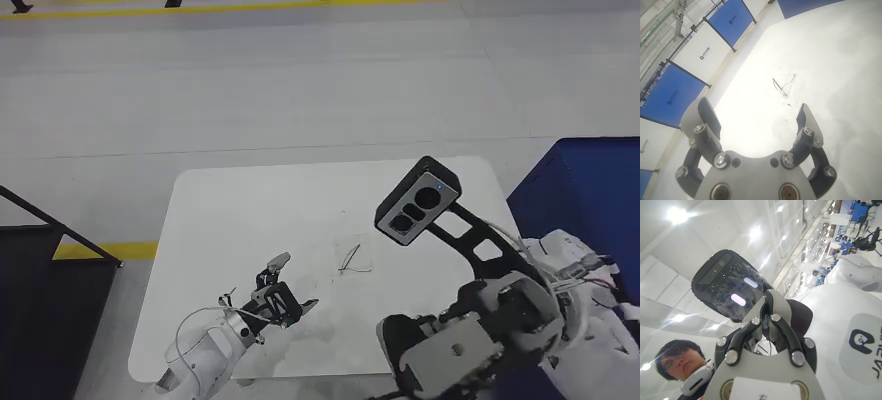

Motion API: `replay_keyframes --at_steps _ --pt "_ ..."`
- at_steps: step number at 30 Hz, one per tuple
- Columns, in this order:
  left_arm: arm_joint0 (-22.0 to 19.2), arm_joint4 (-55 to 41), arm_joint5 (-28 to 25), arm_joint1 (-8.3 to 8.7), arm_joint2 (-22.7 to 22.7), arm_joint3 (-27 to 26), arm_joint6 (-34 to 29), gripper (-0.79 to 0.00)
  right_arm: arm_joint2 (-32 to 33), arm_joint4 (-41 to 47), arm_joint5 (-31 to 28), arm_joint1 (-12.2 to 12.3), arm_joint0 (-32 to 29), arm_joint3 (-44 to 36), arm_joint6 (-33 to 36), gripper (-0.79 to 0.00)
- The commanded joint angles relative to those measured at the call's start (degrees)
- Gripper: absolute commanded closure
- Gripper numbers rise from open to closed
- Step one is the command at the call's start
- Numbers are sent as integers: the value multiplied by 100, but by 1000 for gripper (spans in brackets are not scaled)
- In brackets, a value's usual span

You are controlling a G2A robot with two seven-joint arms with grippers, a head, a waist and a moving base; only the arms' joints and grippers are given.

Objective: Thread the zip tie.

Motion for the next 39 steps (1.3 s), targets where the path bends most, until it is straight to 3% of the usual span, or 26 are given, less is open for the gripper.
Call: replay_keyframes --at_steps 1,10,20,26,29,36,38,39 --pt "0 0 0 0 0 0 0 -785 -50 173 -99 -27 -89 0 -15 0" --pt "0 0 0 0 0 0 0 -785 -90 -366 -1190 -162 -143 0 441 0" --pt "0 0 0 0 0 0 0 -785 344 -3481 -3371 -246 138 0 1188 0" --pt "0 0 0 0 0 0 0 -785 670 -4891 -4114 -287 552 0 972 0" --pt "0 0 0 0 0 0 0 -785 775 -5143 -4389 -305 617 19 851 0" --pt "0 0 0 0 0 0 0 -785 865 -4990 -4319 -322 742 96 847 0" --pt "0 0 0 0 0 0 0 -785 710 -4215 -3937 -339 635 113 670 0" --pt "0 0 0 0 0 0 0 -785 554 -3701 -3374 -344 569 54 464 0"
